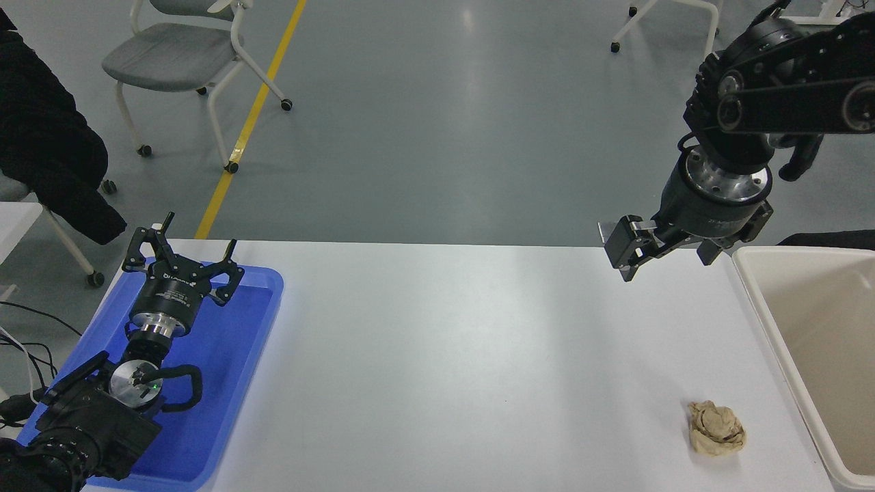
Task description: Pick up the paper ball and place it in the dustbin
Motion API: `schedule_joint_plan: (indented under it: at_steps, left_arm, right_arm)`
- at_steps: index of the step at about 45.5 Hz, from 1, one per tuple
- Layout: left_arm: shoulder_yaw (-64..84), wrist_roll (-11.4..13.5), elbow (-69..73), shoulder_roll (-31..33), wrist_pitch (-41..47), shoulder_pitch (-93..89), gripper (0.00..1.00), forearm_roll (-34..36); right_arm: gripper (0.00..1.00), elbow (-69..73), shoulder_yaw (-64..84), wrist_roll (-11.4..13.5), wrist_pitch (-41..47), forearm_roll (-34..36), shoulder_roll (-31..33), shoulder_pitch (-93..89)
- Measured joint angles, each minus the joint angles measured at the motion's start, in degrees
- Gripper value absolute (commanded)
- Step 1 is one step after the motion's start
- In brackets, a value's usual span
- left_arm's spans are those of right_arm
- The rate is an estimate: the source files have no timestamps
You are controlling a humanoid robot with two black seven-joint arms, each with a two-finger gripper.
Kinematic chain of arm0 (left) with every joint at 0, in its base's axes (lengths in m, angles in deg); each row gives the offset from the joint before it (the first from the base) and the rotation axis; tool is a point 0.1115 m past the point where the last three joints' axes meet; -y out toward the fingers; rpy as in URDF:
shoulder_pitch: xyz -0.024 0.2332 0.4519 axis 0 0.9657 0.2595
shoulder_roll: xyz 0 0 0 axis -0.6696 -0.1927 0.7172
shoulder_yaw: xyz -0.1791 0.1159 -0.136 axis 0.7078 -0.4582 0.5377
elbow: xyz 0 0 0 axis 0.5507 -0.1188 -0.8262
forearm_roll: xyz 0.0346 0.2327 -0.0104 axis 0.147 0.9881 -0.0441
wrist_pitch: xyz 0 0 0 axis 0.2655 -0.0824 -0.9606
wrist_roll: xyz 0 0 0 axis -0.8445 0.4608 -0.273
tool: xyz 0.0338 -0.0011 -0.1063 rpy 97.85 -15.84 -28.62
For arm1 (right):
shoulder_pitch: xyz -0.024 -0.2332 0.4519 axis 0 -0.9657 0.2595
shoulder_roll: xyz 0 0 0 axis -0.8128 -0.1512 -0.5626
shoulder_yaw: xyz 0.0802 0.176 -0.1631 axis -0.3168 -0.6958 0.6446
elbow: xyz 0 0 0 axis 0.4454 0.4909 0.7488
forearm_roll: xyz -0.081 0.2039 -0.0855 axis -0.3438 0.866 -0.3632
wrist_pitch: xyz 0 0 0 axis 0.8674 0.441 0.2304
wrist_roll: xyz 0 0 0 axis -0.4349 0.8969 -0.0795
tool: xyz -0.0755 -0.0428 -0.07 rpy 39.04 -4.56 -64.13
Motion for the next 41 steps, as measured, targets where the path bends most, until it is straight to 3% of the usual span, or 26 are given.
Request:
schedule_joint_plan:
  at_steps: [24,41]
  left_arm:
    - [0.02,0.01,0.0,0.08,0.0,0.08,1.0,-0.03]
    - [0.0,0.01,-0.01,0.08,0.0,0.09,1.0,0.0]
  right_arm:
    - [1.0,-4.09,-0.81,-0.01,0.02,-0.58,2.03,-4.88]
    - [1.0,-4.61,-5.89,0.0,0.02,-9.11,16.24,-13.85]
